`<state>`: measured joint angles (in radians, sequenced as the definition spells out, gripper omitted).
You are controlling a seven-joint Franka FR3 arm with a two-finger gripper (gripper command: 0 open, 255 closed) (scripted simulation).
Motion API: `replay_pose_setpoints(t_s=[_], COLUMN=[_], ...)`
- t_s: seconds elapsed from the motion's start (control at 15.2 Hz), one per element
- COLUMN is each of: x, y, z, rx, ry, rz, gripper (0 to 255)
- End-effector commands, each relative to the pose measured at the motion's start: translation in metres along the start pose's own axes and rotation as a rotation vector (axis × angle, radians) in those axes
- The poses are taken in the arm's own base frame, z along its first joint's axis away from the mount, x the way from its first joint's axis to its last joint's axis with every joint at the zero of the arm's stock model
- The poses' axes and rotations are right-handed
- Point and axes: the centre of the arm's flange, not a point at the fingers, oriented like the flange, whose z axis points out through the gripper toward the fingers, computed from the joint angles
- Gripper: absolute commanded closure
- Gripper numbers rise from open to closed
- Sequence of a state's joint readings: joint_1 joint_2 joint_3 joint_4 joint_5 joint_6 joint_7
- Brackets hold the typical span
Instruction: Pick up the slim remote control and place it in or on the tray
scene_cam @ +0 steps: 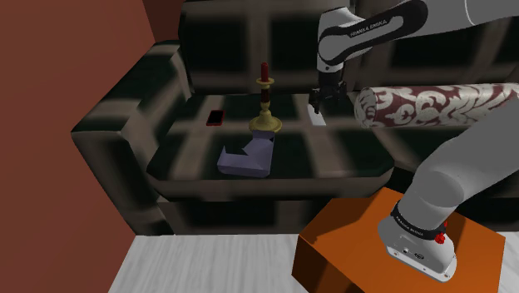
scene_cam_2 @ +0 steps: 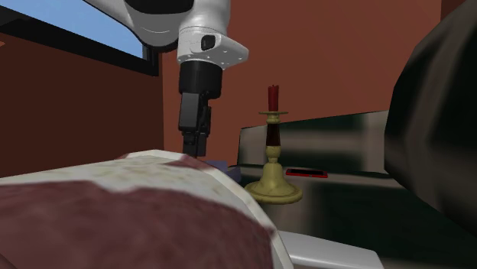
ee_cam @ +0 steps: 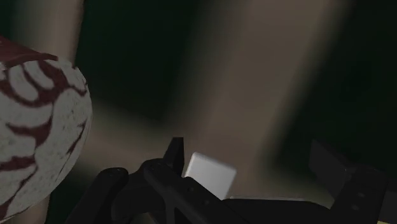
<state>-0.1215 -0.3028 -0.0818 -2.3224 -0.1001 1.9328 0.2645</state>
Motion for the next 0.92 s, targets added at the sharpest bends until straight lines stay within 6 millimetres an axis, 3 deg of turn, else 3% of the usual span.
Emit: replay_pose_setpoints(t_s=[0.0,0.86], x=[0.023,0.163], y=[0.006,0.069], z=[0.008,0.077], rx=[0.012,0.089], ry=[0.007,0.043], rz=[0.045,0.327], gripper=[0,0])
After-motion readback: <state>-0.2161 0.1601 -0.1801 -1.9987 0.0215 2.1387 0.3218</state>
